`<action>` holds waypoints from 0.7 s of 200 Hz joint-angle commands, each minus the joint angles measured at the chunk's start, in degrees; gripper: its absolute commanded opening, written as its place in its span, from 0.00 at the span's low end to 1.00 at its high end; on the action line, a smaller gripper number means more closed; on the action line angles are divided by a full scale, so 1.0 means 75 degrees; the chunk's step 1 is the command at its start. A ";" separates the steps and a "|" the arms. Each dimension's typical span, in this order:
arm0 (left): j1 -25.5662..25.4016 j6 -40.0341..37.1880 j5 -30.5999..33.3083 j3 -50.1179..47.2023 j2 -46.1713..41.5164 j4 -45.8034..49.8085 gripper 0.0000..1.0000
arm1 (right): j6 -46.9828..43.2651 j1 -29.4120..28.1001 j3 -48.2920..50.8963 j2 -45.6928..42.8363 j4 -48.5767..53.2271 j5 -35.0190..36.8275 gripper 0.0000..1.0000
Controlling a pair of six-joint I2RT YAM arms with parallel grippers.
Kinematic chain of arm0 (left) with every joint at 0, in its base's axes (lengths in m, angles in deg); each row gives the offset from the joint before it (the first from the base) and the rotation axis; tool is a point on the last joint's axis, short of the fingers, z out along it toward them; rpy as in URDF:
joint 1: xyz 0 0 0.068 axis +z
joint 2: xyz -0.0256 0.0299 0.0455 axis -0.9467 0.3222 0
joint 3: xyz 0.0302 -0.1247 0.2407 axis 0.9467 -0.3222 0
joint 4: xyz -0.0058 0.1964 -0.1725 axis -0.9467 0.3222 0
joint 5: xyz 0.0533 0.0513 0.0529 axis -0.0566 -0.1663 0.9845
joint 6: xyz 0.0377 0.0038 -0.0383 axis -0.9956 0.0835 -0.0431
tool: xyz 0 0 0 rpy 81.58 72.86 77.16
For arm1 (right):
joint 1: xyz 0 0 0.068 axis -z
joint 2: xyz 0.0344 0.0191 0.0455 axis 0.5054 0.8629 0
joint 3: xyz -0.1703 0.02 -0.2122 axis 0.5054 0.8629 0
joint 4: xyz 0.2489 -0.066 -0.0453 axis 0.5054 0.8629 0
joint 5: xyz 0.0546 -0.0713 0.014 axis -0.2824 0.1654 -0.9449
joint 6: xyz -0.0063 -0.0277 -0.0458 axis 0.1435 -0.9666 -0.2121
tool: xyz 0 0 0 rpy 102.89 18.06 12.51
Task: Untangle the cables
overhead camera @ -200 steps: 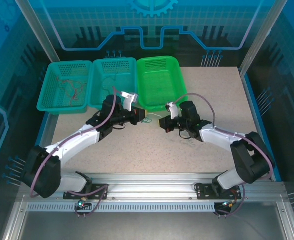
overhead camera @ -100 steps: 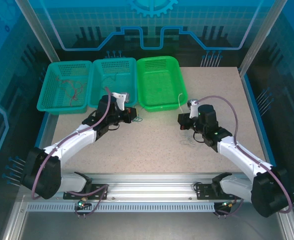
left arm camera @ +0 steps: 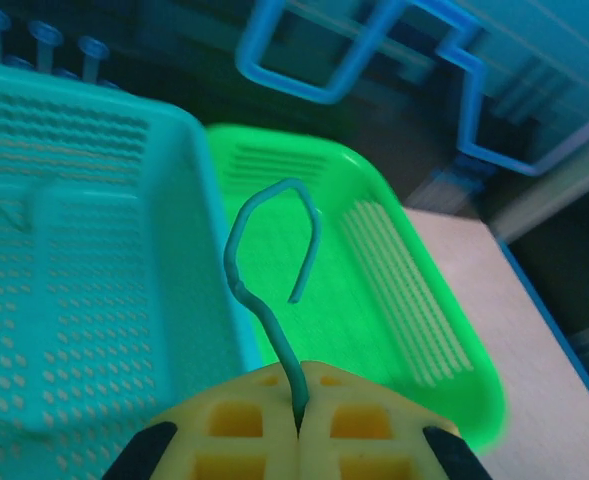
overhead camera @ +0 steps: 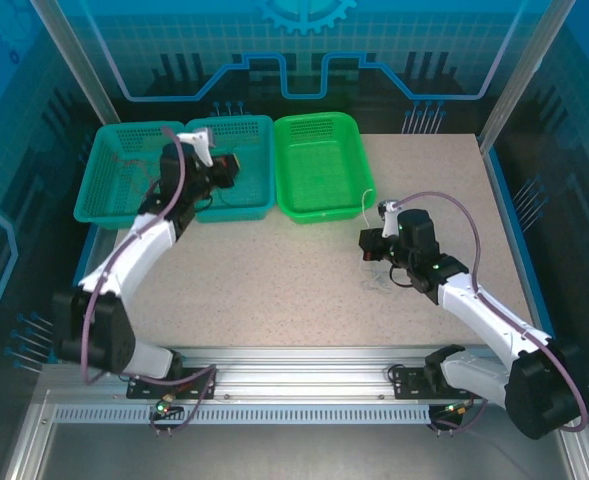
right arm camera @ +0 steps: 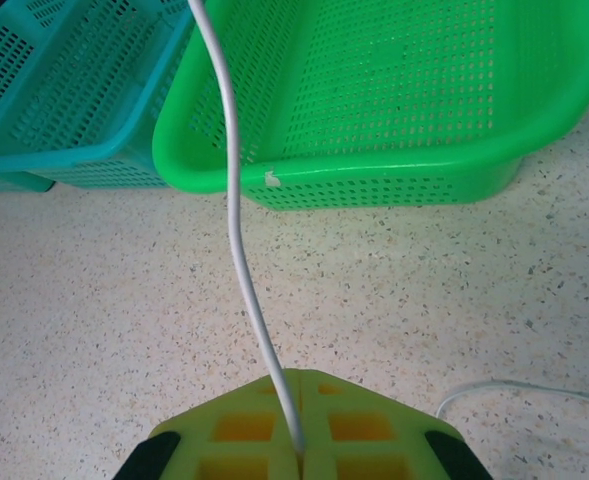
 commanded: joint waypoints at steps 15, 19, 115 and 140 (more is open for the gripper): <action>0.0697 -0.0139 0.0495 0.1426 0.2068 0.0203 0.00 | 0.0104 0.0077 -0.0273 -0.0316 0.0546 0.0089 0.00; 0.0741 -0.0150 0.0502 0.1642 0.2303 0.0258 0.00 | 0.0091 0.0083 -0.0281 -0.0339 0.0595 0.0100 0.00; 0.0702 0.0232 0.0420 0.2563 0.2512 0.0608 0.45 | 0.0096 0.0083 -0.0409 -0.0425 0.0977 0.0185 0.00; 0.0006 0.0175 0.0281 0.1700 0.1142 0.0691 0.46 | 0.0073 0.0083 -0.0444 -0.0147 0.0717 -0.0052 0.00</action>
